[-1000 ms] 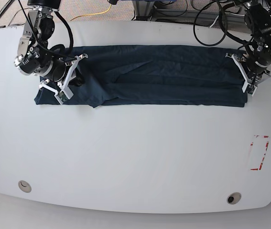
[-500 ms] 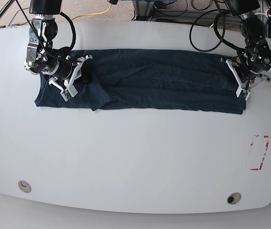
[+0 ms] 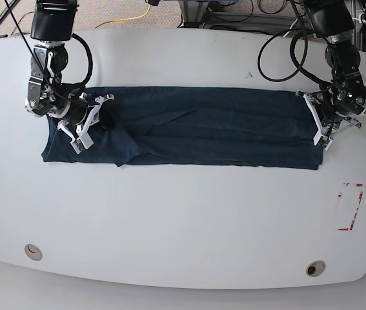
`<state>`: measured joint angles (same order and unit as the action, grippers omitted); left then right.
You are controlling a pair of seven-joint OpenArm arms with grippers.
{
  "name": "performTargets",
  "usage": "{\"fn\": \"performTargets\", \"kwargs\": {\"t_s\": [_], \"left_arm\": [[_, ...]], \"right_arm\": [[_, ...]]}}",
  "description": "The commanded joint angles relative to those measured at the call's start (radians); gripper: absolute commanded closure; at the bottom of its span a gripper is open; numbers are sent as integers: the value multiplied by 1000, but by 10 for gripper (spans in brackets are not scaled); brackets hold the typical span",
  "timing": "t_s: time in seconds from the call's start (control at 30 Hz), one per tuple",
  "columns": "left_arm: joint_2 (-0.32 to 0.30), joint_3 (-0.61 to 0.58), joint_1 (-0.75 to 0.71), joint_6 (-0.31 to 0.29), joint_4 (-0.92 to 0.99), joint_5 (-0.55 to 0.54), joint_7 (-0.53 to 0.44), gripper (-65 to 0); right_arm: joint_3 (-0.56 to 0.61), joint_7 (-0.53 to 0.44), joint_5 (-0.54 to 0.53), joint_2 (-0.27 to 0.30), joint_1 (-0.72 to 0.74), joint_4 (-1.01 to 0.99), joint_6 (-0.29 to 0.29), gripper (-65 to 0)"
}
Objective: Layout the t-shirt on the table in an organized manner, then fold the t-shirt properly
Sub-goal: 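Move the left gripper to the strip's other end and grasp it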
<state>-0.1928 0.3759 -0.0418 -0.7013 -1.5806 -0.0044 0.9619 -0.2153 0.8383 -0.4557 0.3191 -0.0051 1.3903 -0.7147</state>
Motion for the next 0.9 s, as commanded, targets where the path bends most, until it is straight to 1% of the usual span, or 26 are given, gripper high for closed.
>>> {"fn": "performTargets", "kwargs": {"t_s": [0.0,0.07,0.13,0.23,0.27,0.37,0.4,0.43,0.47,0.53,0.73,0.87], "left_arm": [[-40,7,21,3,-65,-6,25,-6],[-44,7,27,3,-82,-7,48,-13],[-49,13,29,3,-93,-10,64,-58],[-49,51,41,3,-113,-33,68,-200],[-47,73,50,3,-117,-44,68,-265],[-44,128,67,3,-119,-76,81,-413],[-44,140,72,3,-117,-84,82,-442],[-44,157,79,3,-116,-98,85,-494],[-43,168,84,3,-113,-108,85,-525],[-43,174,89,3,-96,-138,85,-542],[-44,179,122,3,-2,-277,85,-540],[-44,179,142,3,81,-346,85,-540]], "right_arm": [[-5,42,42,31,17,1,17,-40],[-5,42,42,31,21,1,17,-40],[-5,42,44,31,21,1,17,-40],[-5,42,44,30,21,1,17,-40],[-5,42,44,30,21,1,17,-40],[-5,42,44,28,21,1,17,-40],[-5,42,44,28,21,1,17,-40],[-5,42,44,28,21,1,17,-40],[-5,42,44,28,21,1,17,-40],[-5,42,44,28,21,1,17,-40],[21,42,42,27,21,1,17,-40],[35,42,41,27,21,1,17,-40]]}}
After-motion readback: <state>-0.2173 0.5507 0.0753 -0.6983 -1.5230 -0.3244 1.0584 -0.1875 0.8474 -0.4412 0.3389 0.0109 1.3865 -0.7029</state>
